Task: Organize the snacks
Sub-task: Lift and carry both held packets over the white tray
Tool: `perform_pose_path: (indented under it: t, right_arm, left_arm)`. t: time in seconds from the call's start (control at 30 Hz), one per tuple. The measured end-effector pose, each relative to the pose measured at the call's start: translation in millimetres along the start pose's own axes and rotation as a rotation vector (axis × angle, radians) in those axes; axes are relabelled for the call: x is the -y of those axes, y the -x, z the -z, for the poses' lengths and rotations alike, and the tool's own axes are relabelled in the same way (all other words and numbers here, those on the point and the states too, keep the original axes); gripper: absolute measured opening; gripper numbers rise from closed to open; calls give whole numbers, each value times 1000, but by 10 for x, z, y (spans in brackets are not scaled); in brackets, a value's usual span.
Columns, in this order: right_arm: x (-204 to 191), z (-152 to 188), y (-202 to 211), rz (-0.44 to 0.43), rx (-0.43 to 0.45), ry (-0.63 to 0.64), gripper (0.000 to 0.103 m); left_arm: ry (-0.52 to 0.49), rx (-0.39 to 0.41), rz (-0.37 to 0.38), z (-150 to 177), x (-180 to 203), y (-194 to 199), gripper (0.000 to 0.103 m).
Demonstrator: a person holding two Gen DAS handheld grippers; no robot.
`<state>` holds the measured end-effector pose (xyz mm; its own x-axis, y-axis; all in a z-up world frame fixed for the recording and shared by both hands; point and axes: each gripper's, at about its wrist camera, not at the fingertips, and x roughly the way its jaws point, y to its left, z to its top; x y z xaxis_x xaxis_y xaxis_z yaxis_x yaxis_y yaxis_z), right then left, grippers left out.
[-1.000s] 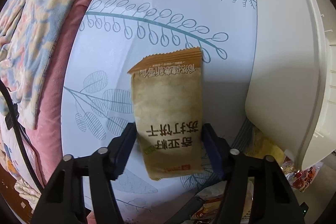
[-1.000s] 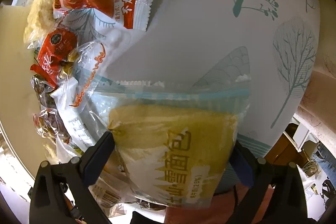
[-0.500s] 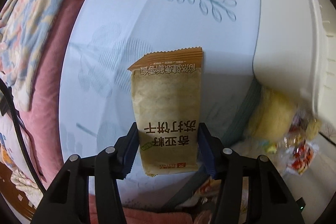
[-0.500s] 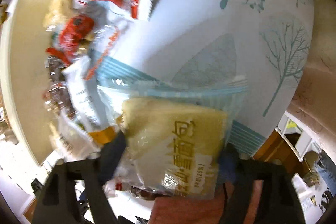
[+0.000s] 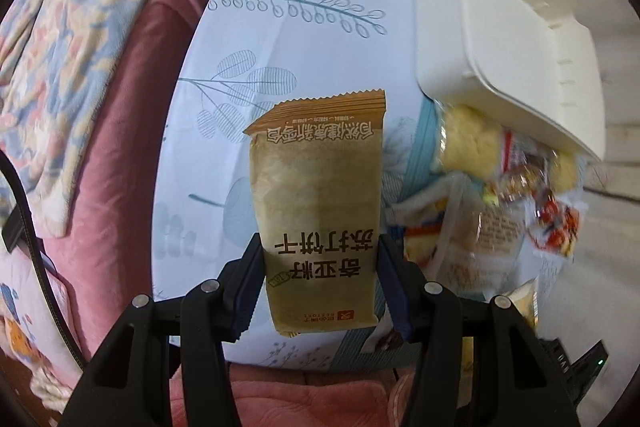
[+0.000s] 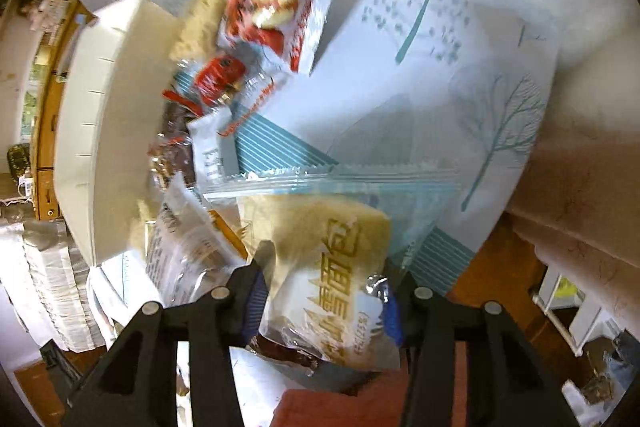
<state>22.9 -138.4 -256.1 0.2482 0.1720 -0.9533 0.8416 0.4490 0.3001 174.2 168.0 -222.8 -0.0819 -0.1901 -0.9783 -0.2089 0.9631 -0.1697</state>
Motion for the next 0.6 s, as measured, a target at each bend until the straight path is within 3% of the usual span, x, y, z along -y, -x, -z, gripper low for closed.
perform_pose_path:
  t: [0.23,0.33,0.6]
  right_arm:
    - [4,103,526,-37,152,119,47]
    - [-16,-55,756,-60,210,182,47]
    - [-501,-115,1134,-118,362,416,48]
  left_arm:
    - [-129,29,40,239,179,341,53]
    - [-176,58,63,300,278,525,53]
    - [-248,162,67,303,521,923,53]
